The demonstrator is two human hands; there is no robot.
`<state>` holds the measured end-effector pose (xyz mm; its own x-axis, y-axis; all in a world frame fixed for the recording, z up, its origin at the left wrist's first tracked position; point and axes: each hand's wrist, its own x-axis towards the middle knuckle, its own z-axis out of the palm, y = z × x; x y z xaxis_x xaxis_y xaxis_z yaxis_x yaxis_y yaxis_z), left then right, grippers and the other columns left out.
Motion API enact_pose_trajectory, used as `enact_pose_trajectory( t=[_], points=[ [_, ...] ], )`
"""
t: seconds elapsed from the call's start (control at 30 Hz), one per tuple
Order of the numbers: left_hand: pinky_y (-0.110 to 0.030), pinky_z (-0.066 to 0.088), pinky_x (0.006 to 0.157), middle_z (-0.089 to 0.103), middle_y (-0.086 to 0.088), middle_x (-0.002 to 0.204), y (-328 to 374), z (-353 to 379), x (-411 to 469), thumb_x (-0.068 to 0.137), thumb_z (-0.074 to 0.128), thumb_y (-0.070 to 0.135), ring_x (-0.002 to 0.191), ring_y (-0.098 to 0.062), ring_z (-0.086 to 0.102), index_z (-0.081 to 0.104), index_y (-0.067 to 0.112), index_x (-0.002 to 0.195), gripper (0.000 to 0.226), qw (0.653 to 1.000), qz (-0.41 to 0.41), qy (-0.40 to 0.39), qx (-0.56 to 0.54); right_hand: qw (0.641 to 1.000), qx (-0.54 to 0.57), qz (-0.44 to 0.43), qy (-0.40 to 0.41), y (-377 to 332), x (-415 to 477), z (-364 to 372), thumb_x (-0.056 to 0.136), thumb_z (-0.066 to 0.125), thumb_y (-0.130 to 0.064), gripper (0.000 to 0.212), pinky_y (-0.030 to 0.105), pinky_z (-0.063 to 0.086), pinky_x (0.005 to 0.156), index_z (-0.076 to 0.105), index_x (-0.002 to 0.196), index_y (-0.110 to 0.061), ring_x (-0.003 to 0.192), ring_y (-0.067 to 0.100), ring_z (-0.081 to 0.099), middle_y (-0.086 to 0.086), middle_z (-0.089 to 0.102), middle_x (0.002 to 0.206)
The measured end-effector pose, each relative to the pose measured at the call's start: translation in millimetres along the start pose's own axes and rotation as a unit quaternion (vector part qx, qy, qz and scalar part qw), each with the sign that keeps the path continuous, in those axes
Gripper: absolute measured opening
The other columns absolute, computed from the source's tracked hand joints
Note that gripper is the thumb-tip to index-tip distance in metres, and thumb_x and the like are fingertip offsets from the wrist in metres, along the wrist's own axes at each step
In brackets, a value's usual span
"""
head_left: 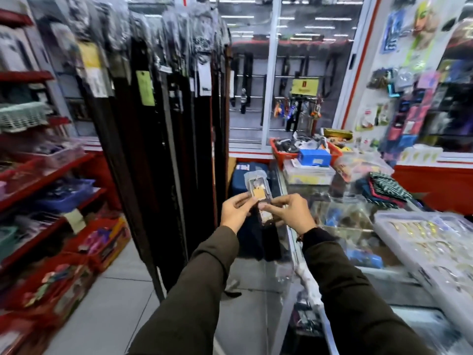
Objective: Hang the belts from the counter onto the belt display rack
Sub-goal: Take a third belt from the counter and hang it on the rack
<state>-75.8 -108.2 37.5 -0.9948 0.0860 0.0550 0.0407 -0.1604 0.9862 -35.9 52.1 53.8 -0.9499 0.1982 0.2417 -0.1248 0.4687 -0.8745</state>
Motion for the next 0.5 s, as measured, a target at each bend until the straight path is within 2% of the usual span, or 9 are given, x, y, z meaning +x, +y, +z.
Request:
enact_pose_trajectory(
  t=[0.07, 0.13, 0.17, 0.2, 0.23, 0.3, 0.4, 0.43, 0.5],
  points=[
    [-0.008, 0.055, 0.073, 0.069, -0.023, 0.121, 12.6, -9.9, 1.8, 0.09, 0.071, 0.005, 0.104, -0.019, 0.065, 0.064, -0.004, 0.125, 0.036, 0.999, 0.045, 0.011, 0.006, 0.999, -0.023, -0.021, 0.016, -13.6, 1.6, 4.9, 0.055, 0.088, -0.061, 0.049, 0.028, 0.057, 0.045, 0.073, 0.066, -0.016, 0.054, 0.014, 0.071, 0.004, 0.075, 0.063],
    [-0.012, 0.056, 0.077, 0.07, -0.021, 0.118, 32.0, -18.1, 0.6, 0.09, 0.071, 0.005, 0.106, -0.02, 0.065, 0.066, 0.0, 0.123, 0.034, 0.997, 0.079, 0.013, -0.01, 0.999, 0.0, -0.031, -0.011, -29.3, 7.3, 8.0, 0.062, 0.091, -0.045, 0.035, 0.032, 0.058, 0.054, 0.071, 0.066, -0.016, 0.059, 0.015, 0.073, 0.008, 0.077, 0.068],
    [-0.017, 0.057, 0.082, 0.071, -0.018, 0.117, 43.3, -22.1, 1.0, 0.089, 0.073, 0.007, 0.107, -0.02, 0.066, 0.067, 0.003, 0.122, 0.033, 0.995, 0.092, 0.015, -0.028, 0.998, 0.041, -0.031, -0.036, -38.1, 10.8, 9.5, 0.067, 0.09, -0.032, 0.024, 0.032, 0.06, 0.059, 0.073, 0.075, -0.018, 0.068, 0.016, 0.075, 0.012, 0.079, 0.078],
    [-0.026, 0.058, 0.088, 0.073, -0.015, 0.117, 54.4, -25.7, 2.5, 0.088, 0.075, 0.009, 0.108, -0.021, 0.068, 0.069, 0.006, 0.121, 0.034, 0.994, 0.098, 0.015, -0.05, 0.995, 0.082, -0.034, -0.053, -47.0, 14.5, 9.9, 0.073, 0.088, -0.021, 0.022, 0.03, 0.063, 0.065, 0.074, 0.088, -0.015, 0.076, 0.02, 0.075, 0.019, 0.078, 0.091],
    [-0.033, 0.058, 0.093, 0.074, -0.014, 0.117, 65.0, -29.2, 2.8, 0.086, 0.077, 0.012, 0.109, -0.021, 0.07, 0.069, 0.007, 0.122, 0.037, 0.992, 0.103, 0.017, -0.068, 0.99, 0.119, -0.043, -0.055, -55.8, 17.2, 10.4, 0.077, 0.084, -0.013, 0.024, 0.028, 0.063, 0.069, 0.073, 0.098, -0.007, 0.083, 0.023, 0.074, 0.025, 0.076, 0.1],
    [-0.038, 0.059, 0.095, 0.077, -0.012, 0.109, 90.0, -35.7, 3.4, 0.084, 0.079, 0.012, 0.101, -0.017, 0.073, 0.07, 0.007, 0.121, 0.038, 0.989, 0.117, 0.018, -0.088, 0.983, 0.161, -0.079, -0.043, -77.4, 25.2, 13.9, 0.084, 0.075, -0.003, 0.029, 0.025, 0.063, 0.072, 0.071, 0.111, 0.005, 0.092, 0.026, 0.07, 0.032, 0.072, 0.108],
    [-0.032, 0.06, 0.091, 0.079, -0.001, 0.092, 125.6, -40.3, 7.0, 0.083, 0.079, 0.01, 0.089, -0.01, 0.075, 0.074, 0.003, 0.113, 0.031, 0.982, 0.165, 0.013, -0.088, 0.969, 0.219, -0.11, -0.031, -114.3, 37.2, 20.0, 0.088, 0.07, -0.001, 0.033, 0.035, 0.061, 0.083, 0.067, 0.121, 0.007, 0.101, 0.03, 0.069, 0.028, 0.072, 0.113],
    [-0.031, 0.061, 0.089, 0.08, -0.003, 0.092, 138.7, -42.3, 7.9, 0.083, 0.079, 0.01, 0.09, -0.012, 0.076, 0.074, 0.003, 0.112, 0.03, 0.979, 0.184, 0.018, -0.088, 0.964, 0.239, -0.118, -0.027, -128.2, 40.9, 21.7, 0.089, 0.07, -0.003, 0.034, 0.039, 0.06, 0.086, 0.068, 0.121, 0.006, 0.103, 0.031, 0.07, 0.026, 0.072, 0.113],
    [-0.034, 0.062, 0.088, 0.079, -0.011, 0.097, 167.1, -47.1, 12.2, 0.084, 0.079, 0.011, 0.096, -0.02, 0.076, 0.074, 0.003, 0.111, 0.029, 0.971, 0.217, 0.035, -0.092, 0.955, 0.262, -0.137, -0.023, -156.1, 49.7, 24.0, 0.088, 0.072, -0.007, 0.034, 0.038, 0.059, 0.085, 0.069, 0.12, 0.002, 0.104, 0.027, 0.071, 0.02, 0.074, 0.111]
  ],
)
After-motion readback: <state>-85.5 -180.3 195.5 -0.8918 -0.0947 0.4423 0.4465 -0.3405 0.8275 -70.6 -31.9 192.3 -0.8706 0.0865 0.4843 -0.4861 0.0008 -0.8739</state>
